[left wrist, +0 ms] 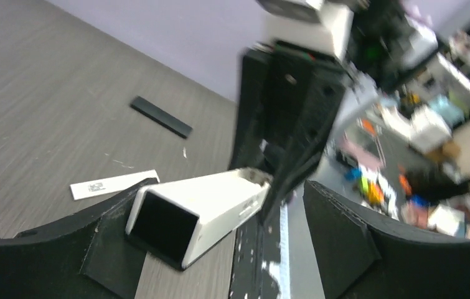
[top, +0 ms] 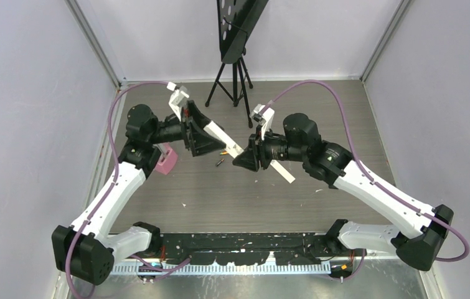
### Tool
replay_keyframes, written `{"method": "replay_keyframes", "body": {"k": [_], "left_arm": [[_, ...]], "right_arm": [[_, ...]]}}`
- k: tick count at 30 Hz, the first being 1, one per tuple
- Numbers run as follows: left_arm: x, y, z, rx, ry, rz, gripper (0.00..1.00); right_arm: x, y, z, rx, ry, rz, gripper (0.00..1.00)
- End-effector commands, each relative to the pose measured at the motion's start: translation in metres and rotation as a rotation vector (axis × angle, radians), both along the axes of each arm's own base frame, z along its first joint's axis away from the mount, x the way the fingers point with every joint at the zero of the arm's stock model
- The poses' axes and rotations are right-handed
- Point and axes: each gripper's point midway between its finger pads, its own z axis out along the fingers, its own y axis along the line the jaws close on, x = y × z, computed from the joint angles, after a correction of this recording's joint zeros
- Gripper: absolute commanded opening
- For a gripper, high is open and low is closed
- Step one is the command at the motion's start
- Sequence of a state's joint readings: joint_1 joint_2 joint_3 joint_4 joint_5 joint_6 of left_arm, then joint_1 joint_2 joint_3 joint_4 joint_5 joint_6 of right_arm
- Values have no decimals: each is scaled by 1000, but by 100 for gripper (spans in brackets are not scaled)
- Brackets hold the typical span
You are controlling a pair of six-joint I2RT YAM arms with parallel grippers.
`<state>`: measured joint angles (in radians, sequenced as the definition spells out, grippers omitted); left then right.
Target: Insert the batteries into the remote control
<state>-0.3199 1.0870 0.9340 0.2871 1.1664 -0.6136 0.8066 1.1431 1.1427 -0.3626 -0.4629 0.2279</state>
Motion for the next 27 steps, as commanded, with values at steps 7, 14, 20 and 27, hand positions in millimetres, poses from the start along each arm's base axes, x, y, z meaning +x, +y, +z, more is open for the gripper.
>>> {"method": "replay_keyframes", "body": {"k": [7,14,20,27], "left_arm": [[86,15,4,-263,498,531,87],[90,19,-5,-284,522,587,83],[94,16,-26,-281,625,589,60],[96,9,-39,-269,701,564,53]], "right_arm": [[66,-11,41,40,-268,-490,7],[71,10,30,-35,-299,-554,6],[72,22,26,-18,-276,-571,6],[76,30,22,-11,-242,-586,6]]}}
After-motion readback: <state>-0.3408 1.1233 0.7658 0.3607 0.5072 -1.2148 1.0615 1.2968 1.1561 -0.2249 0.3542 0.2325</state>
